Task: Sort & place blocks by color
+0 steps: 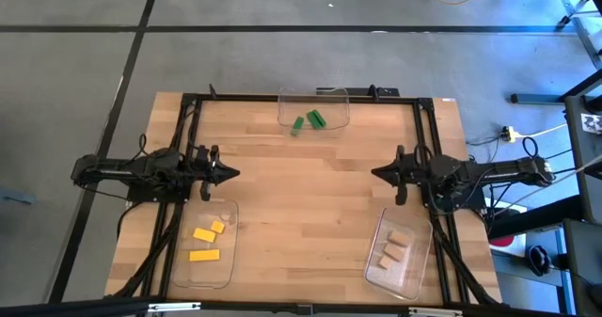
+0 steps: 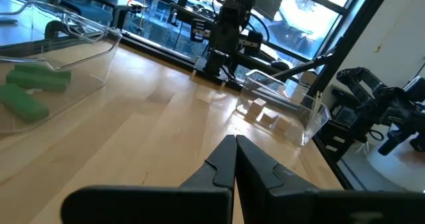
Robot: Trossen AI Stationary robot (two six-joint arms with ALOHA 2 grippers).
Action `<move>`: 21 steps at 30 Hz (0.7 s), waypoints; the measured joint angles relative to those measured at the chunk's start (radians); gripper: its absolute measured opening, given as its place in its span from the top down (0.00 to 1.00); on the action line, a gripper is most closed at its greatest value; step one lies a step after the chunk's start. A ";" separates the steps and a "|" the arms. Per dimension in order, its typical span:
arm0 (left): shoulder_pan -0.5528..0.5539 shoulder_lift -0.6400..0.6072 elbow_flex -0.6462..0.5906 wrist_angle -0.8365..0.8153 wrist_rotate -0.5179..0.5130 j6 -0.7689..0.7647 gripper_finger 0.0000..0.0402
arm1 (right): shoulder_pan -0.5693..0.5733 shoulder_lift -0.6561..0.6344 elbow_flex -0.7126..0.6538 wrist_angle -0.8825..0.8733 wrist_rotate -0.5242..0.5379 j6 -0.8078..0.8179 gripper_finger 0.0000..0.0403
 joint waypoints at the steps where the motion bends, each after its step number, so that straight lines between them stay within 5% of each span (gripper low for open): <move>1: 0.000 0.000 0.000 0.000 0.000 0.000 1.00 | 0.000 0.002 0.000 -0.005 -0.004 -0.023 0.96; 21: 0.000 0.000 0.000 0.000 0.001 0.000 1.00 | 0.000 0.002 0.000 -0.011 -0.006 -0.037 0.94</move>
